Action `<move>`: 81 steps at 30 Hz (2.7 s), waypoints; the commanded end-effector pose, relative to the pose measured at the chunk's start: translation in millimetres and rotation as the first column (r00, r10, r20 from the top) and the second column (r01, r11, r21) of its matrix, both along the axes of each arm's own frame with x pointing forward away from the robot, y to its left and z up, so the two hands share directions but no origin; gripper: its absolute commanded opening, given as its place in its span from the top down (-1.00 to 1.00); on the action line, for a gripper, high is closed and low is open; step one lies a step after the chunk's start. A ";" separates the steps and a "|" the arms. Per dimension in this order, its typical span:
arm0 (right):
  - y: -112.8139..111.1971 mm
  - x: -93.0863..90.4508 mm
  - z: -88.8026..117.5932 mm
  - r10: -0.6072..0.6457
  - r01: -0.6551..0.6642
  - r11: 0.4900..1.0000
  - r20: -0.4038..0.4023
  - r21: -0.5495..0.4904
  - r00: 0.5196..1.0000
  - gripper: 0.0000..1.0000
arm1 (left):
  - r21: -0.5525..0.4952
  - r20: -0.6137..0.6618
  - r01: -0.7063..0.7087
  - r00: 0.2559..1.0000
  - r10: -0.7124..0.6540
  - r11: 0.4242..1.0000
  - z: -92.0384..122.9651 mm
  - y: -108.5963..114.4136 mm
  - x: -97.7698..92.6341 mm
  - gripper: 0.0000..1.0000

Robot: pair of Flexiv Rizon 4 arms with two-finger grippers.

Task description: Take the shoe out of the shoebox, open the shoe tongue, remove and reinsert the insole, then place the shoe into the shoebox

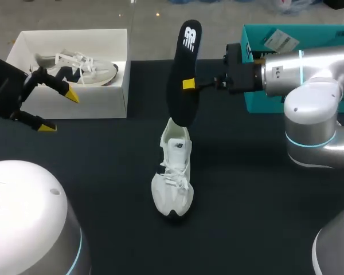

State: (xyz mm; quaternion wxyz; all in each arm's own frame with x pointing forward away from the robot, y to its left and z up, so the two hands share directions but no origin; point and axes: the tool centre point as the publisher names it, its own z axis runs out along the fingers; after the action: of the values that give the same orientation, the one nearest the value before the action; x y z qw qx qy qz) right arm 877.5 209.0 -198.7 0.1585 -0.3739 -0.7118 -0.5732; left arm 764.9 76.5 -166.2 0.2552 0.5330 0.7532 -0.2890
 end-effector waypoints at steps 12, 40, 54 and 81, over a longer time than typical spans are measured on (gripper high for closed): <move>22.6 0.0 2.1 -0.035 0.034 0.998 -0.007 -0.054 0.999 1.00 | 0.004 0.001 -0.003 1.000 0.002 1.000 0.1 -0.1 -1.3 -1.00; 45.2 22.2 -75.3 0.058 -0.054 0.995 0.048 -0.089 0.997 1.00 | 0.004 0.001 -0.003 1.000 0.002 1.000 0.1 -0.1 -1.3 -1.00; 47.1 12.9 -85.4 0.078 -0.076 0.993 0.014 -0.092 0.997 1.00 | 0.004 0.001 -0.003 1.000 0.002 1.000 0.1 -0.1 -1.3 -1.00; 54.9 18.2 -79.1 0.088 -0.087 0.995 0.024 -0.057 0.996 1.00 | 0.004 0.001 -0.003 1.000 0.002 1.000 0.1 -0.1 -1.3 -1.00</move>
State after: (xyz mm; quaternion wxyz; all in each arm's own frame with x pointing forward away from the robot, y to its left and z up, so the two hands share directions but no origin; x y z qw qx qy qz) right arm 897.8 264.9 -279.5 0.1689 -0.3399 -0.7454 -0.5480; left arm 764.3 76.4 -166.2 0.2556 0.5326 0.7534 -0.2888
